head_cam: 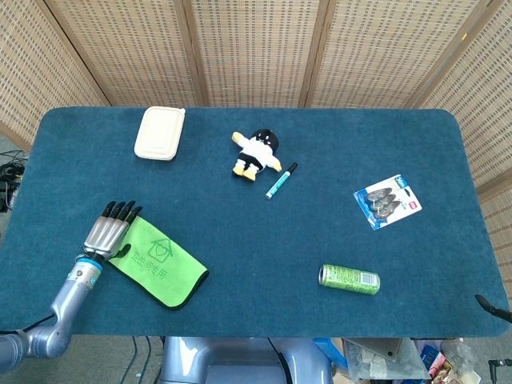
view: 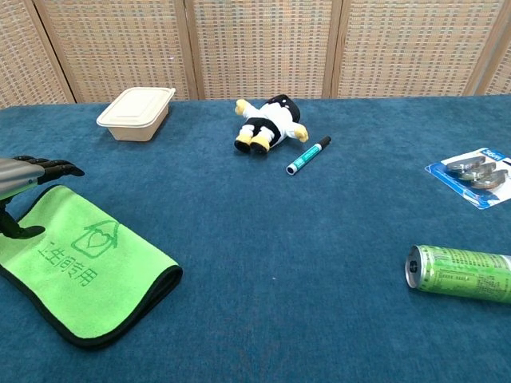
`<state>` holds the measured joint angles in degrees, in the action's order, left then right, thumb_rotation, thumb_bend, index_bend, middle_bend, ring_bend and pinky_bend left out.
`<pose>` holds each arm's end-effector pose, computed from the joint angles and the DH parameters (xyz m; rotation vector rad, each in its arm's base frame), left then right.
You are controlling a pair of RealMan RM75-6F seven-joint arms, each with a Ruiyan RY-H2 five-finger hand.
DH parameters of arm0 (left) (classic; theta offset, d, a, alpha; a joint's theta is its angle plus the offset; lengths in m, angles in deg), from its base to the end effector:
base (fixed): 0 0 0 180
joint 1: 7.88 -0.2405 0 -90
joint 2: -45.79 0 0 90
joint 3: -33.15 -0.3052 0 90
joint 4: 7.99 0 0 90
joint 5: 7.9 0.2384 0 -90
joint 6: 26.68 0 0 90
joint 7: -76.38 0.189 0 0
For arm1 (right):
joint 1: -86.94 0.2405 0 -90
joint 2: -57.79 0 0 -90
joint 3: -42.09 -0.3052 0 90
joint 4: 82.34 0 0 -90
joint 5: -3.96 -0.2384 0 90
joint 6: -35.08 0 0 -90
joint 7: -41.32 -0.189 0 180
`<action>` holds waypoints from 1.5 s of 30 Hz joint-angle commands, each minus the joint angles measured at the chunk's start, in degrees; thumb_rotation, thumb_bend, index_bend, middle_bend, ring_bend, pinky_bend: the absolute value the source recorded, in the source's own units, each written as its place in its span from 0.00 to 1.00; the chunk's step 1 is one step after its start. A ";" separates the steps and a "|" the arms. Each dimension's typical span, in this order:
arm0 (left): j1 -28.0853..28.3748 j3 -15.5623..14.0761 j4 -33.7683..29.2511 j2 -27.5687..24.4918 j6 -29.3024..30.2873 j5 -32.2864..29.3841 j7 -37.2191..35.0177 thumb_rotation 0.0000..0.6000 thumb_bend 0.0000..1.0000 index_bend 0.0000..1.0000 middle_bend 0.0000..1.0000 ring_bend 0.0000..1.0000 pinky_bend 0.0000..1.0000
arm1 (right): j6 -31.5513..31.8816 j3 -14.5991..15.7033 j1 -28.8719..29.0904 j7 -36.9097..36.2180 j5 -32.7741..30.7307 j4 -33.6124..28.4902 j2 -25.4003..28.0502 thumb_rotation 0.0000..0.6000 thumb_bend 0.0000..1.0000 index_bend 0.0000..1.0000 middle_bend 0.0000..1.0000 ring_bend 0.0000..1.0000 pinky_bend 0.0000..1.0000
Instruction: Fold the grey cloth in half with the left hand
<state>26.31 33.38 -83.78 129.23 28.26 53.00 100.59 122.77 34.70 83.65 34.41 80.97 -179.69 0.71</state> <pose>-0.3340 0.3919 -0.0218 -1.8116 -0.8600 -0.4707 -0.3984 -0.1920 0.2244 1.0756 -0.9907 0.8780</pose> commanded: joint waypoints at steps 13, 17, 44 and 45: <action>2.03 2.72 11.74 5.57 -6.39 -1.34 -2.55 1.00 0.37 0.00 0.00 0.00 0.00 | -0.76 -0.07 0.48 1.22 -0.74 0.05 -0.54 1.00 0.00 0.00 0.00 0.00 0.00; 2.41 3.16 13.48 6.17 -7.51 -1.46 -2.92 1.00 0.37 0.00 0.00 0.00 0.00 | -1.10 -0.07 0.69 1.62 -0.92 -0.03 -0.68 1.00 0.00 0.00 0.00 0.00 0.00; -9.38 6.24 -9.20 -10.77 15.49 7.98 -14.47 1.00 0.24 0.00 0.00 0.00 0.00 | 0.35 0.35 0.34 1.71 0.80 -0.48 -0.71 1.00 0.00 0.00 0.00 0.00 0.00; -10.68 5.92 -10.95 -11.62 17.74 8.57 -14.05 1.00 0.23 0.00 0.00 0.00 0.00 | 0.60 0.38 0.30 1.85 1.01 -0.44 -0.80 1.00 0.00 0.00 0.00 0.00 0.00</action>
<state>20.83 39.61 -87.77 121.96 37.45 58.51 87.62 123.25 35.04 84.00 36.17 81.87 -180.15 -0.02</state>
